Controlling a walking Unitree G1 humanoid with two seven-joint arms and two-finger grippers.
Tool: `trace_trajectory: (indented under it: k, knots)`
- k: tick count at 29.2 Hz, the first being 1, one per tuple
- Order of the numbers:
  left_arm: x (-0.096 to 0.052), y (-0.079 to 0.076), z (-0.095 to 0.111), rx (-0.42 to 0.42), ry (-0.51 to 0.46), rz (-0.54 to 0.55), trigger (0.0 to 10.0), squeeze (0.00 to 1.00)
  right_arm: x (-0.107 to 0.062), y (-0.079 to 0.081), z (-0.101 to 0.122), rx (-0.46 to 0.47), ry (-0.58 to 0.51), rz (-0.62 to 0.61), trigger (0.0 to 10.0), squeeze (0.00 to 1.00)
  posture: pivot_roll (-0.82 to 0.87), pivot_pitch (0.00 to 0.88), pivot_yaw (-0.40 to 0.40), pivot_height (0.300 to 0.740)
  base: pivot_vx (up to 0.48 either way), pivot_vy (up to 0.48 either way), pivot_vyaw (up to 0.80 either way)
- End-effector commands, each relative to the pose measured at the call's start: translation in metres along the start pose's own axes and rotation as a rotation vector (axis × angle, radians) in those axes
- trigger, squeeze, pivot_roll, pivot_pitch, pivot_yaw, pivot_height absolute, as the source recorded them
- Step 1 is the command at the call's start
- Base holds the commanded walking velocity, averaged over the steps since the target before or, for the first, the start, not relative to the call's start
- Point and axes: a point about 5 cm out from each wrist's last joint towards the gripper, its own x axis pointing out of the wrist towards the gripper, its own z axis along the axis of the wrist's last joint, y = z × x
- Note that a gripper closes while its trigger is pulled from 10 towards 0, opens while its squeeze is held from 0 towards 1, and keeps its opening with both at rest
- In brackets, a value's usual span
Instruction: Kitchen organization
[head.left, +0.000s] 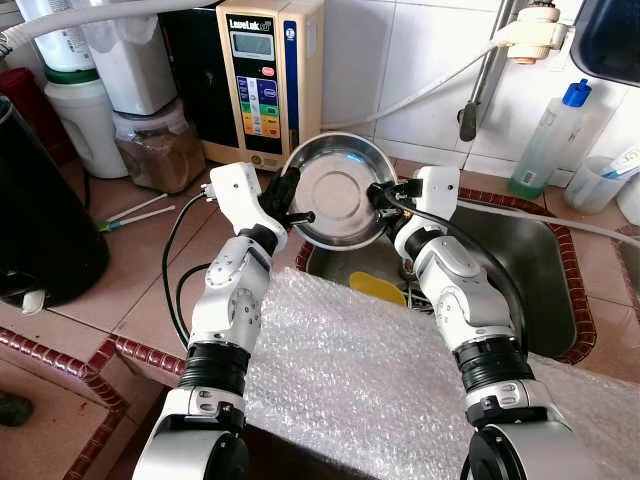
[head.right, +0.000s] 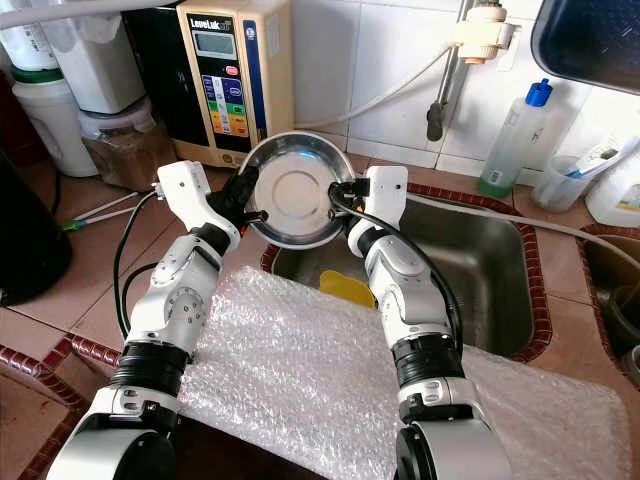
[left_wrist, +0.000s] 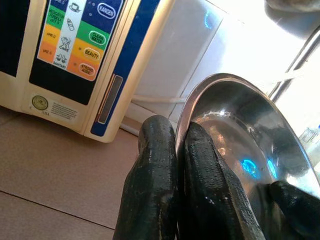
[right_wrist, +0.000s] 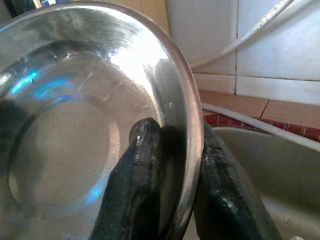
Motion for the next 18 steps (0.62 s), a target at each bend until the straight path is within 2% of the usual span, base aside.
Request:
trace_trajectory:
  k: [1, 2, 3, 10, 11, 12, 13, 14, 18]
  knots:
    - [0.003, -0.012, 0.004, 0.047, 0.002, -0.070, 8.3, 0.00, 0.001, -0.003, -0.003, -0.017, 0.038, -0.021, 0.0, 0.00, 0.04, 0.000, 0.017, 0.740, 0.000, 0.000, 0.00]
    - [0.003, -0.013, 0.002, 0.024, 0.014, -0.085, 10.0, 0.00, 0.001, -0.004, -0.004, -0.017, 0.038, -0.022, 0.0, 0.00, 0.04, 0.000, 0.019, 0.740, 0.000, 0.000, 0.00]
    - [0.002, -0.014, 0.001, 0.002, 0.021, -0.096, 10.0, 0.00, 0.001, -0.004, -0.004, -0.016, 0.038, -0.024, 0.0, 0.00, 0.04, 0.000, 0.018, 0.740, 0.000, 0.000, 0.00]
    - [0.003, -0.013, 0.002, 0.036, 0.019, -0.080, 10.0, 0.00, 0.001, -0.005, -0.002, -0.016, 0.033, -0.030, 0.0, 0.00, 0.04, 0.000, 0.019, 0.740, 0.000, 0.000, 0.00]
    - [0.003, -0.013, 0.001, 0.041, 0.022, -0.082, 10.0, 0.15, 0.001, -0.006, -0.002, -0.016, 0.032, -0.032, 0.0, 0.00, 0.04, 0.000, 0.020, 0.740, 0.000, 0.000, 0.00]
    - [0.003, -0.013, 0.001, 0.044, 0.025, -0.084, 10.0, 0.15, 0.001, -0.006, -0.002, -0.016, 0.031, -0.034, 0.0, 0.00, 0.04, 0.000, 0.020, 0.740, 0.000, 0.000, 0.00]
    - [0.003, -0.013, 0.001, 0.049, 0.027, -0.082, 10.0, 0.44, 0.001, -0.006, -0.002, -0.016, 0.031, -0.035, 0.0, 0.00, 0.04, 0.000, 0.020, 0.740, 0.000, 0.000, 0.00]
    - [0.003, -0.013, 0.000, 0.048, 0.033, -0.083, 10.0, 1.00, 0.001, -0.007, -0.002, -0.016, 0.031, -0.036, 0.0, 0.00, 0.04, 0.000, 0.021, 0.740, 0.000, 0.000, 0.00]
    - [0.001, -0.021, -0.007, 0.041, 0.093, -0.166, 10.0, 1.00, 0.001, -0.008, -0.001, -0.019, 0.028, -0.041, 0.0, 0.00, 0.04, 0.000, 0.021, 0.740, 0.000, 0.000, 0.00]
